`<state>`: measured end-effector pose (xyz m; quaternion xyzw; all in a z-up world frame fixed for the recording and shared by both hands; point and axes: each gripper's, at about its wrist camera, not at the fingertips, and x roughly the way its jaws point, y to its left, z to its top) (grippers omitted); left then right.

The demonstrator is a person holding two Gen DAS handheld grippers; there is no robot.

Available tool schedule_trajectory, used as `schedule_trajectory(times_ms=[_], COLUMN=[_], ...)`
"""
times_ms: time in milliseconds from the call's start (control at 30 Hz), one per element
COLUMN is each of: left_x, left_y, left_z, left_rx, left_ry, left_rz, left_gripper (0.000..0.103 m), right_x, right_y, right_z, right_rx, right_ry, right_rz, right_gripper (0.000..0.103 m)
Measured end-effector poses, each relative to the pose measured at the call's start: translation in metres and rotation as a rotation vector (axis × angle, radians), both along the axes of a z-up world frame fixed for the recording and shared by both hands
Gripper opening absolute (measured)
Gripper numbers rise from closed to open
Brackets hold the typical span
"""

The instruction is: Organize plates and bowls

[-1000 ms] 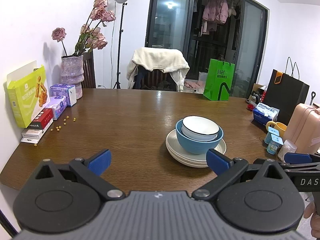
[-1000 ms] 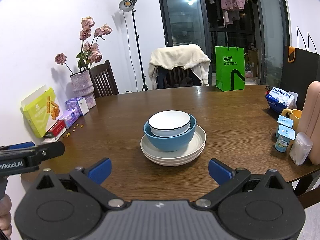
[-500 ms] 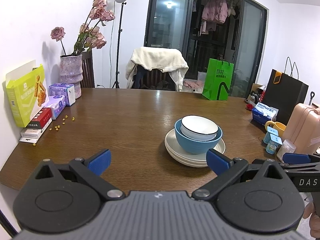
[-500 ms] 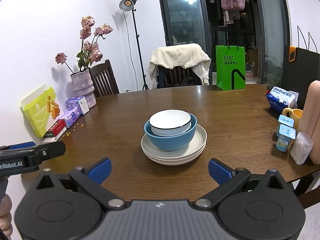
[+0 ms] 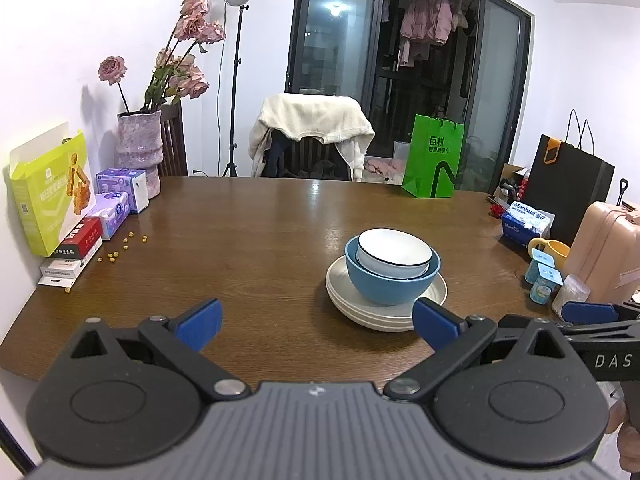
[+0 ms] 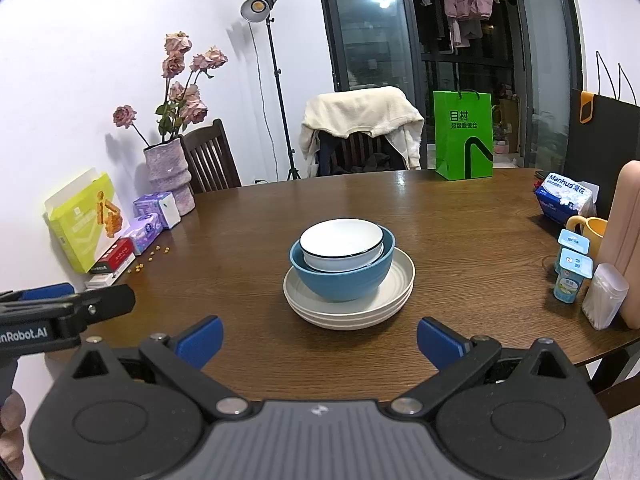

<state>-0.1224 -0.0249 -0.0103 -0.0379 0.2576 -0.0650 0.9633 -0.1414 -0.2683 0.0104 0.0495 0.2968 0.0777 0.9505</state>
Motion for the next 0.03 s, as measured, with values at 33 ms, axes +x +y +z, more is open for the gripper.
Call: schedule_trajectory(times_ms=[33], left_x=[-0.0004], left_y=[0.0001], left_z=[0.0001], left_rx=[-0.002], left_ry=[0.001], left_rz=[0.0], left_gripper=[0.103], right_x=[-0.0009], right_y=[0.0011], right_z=[-0.0005], right_rx=[0.0], right_ry=[0.0], right_rz=[0.001], right_gripper=[0.103])
